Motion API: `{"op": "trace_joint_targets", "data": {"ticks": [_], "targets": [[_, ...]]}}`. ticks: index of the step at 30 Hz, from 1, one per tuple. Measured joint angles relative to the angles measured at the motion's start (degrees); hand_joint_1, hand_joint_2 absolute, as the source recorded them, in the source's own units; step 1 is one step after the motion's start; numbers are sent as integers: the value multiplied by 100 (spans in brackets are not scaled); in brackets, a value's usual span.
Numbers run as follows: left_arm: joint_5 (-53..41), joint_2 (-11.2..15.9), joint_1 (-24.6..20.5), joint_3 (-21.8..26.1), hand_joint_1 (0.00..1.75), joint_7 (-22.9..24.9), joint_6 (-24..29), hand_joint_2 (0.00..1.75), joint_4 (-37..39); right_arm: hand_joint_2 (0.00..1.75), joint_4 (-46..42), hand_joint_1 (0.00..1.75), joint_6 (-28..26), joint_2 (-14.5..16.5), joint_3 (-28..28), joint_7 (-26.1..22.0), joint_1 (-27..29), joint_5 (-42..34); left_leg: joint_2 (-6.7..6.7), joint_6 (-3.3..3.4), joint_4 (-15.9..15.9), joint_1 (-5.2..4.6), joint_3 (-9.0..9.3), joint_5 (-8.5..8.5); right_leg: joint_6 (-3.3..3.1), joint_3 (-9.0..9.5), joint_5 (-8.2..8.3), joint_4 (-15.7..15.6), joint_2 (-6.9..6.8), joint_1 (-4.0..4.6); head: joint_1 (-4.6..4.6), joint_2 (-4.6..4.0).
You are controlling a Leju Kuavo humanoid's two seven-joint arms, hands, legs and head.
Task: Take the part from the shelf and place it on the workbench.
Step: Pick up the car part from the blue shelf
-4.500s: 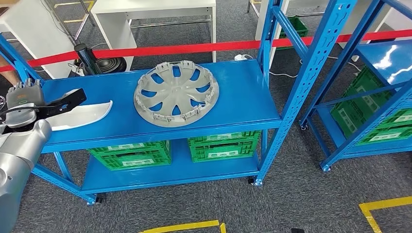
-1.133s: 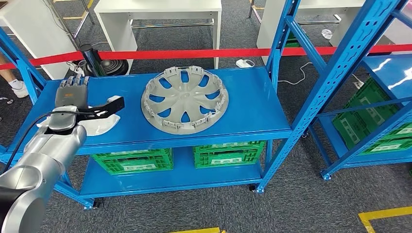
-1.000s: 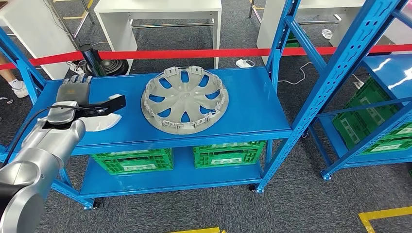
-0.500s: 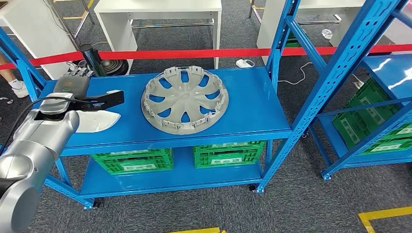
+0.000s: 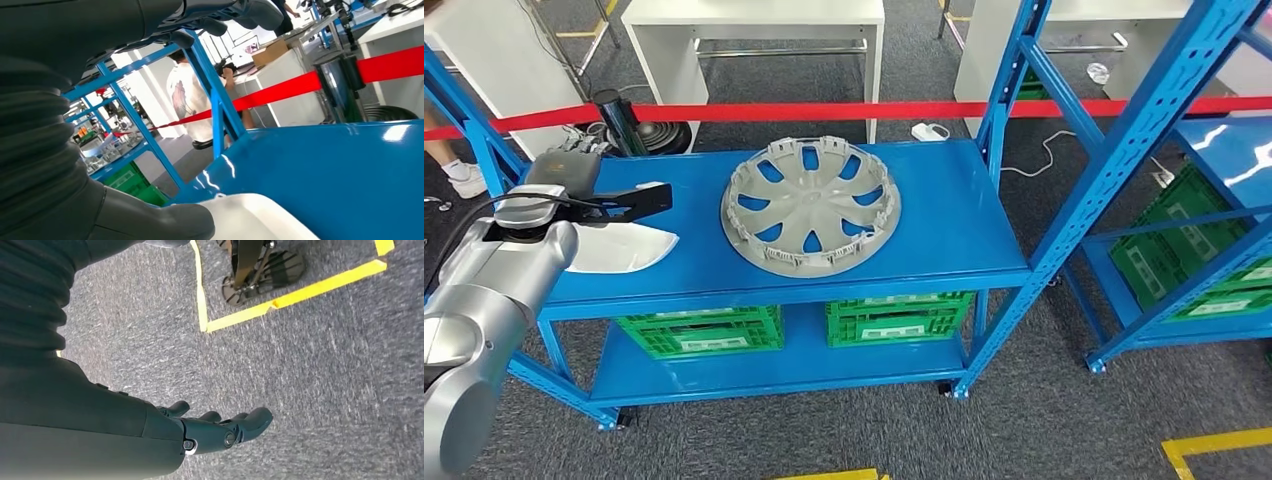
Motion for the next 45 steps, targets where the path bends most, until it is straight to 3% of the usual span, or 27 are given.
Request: {"op": "trace_joint_targets", "data": {"ticks": [2,3,4,6,8,12,14,16,18,19,20,22,24,26,28,31,32,36,45], "targets": [[-4,-1,0,0,0,-40,-51,175,-1,175,0,0,2,0,0,4,-2,-1,3,3,12,2,-22,2,13,-363,-297,738,-1,-12,6,0],[-5,-2,5,0,0,-53,-73,175,-1,175,0,0,2,0,0,7,-2,-1,1,-2,22,6,-34,1,15,-446,-308,896,-1,-17,7,0],[-7,-4,9,0,0,-62,-91,175,-1,175,0,0,2,0,0,8,-4,-2,-3,-14,36,13,-42,-2,14,-419,-211,825,-2,-22,8,0],[-8,-4,8,0,0,-65,-118,175,-1,175,0,0,2,0,0,9,-15,-2,-10,-67,88,32,-54,-23,10,-80,140,129,-6,-37,8,0],[-14,2,-4,0,0,-63,-134,175,-5,175,1,0,5,4,0,15,-26,-2,-20,-154,145,26,-77,-46,-31,200,343,-452,5,-30,5,0],[-33,4,-12,0,0,-82,-169,175,-11,175,2,0,9,10,0,18,-36,-2,-29,-313,133,25,-99,-34,-205,213,400,-554,19,-9,-3,0],[-38,14,-14,0,0,-97,-186,175,-11,175,2,0,14,11,-1,17,-38,-2,-20,-368,422,33,-226,-253,-282,199,444,-577,16,-21,-12,0],[-40,19,-8,0,0,-102,-196,175,-8,175,2,0,16,11,-2,17,-35,-2,-13,-398,1135,34,-519,-659,-323,170,469,-580,15,-12,-18,0],[-41,19,17,0,0,-103,-217,175,-3,175,2,0,25,11,-2,17,-33,-2,-14,-398,1705,33,-740,-878,-345,133,492,-579,13,8,-17,0],[-41,19,29,0,0,-103,-225,175,-1,175,2,0,31,11,-2,17,-33,-2,-14,-381,1703,32,-707,-837,-349,119,504,-579,12,19,-18,0],[-41,19,35,0,0,-103,-231,175,-2,175,2,0,37,11,-2,17,-33,-2,-14,-355,1477,29,-559,-706,-348,112,515,-579,12,29,-18,0],[-41,18,21,0,0,-104,-231,175,-9,175,2,0,44,14,-2,16,-36,-1,-12,-275,672,1,-87,-407,-328,104,535,-577,11,51,-16,0],[-31,15,-6,-1,0,-102,-239,87,-16,175,2,0,52,18,-2,15,-39,0,-5,-215,164,-39,189,-292,-279,84,564,-576,8,60,-14,0],[-4,19,-17,-1,0,-98,-275,0,-18,175,2,0,58,21,-2,14,-39,1,-3,-175,91,-57,200,-273,-214,67,600,-591,3,55,-14,0],[33,25,-22,0,0,-110,-381,0,-18,175,2,0,61,21,-2,8,-39,4,-6,-150,42,-41,194,-223,-189,70,624,-640,-2,63,-2,0],[81,54,-38,0,0,-219,-761,0,-8,175,2,0,69,20,-2,1,-43,21,-19,-155,4,-41,181,-197,-266,92,656,-745,-17,94,29,0],[84,69,-39,0,0,-263,-901,0,-3,175,2,0,73,20,-2,2,-43,29,-17,-140,9,-45,174,-192,-261,91,666,-744,-19,92,26,0],[75,136,-38,0,0,-314,-1182,175,5,175,2,0,76,20,-2,2,-41,60,-18,-110,30,-56,150,-176,-181,85,723,-758,-20,79,26,0],[21,236,-10,0,0,-120,-1674,175,86,175,2,0,83,20,-2,30,-43,80,-17,-105,34,-61,138,-179,-167,70,731,-760,-21,74,24,0]]}}
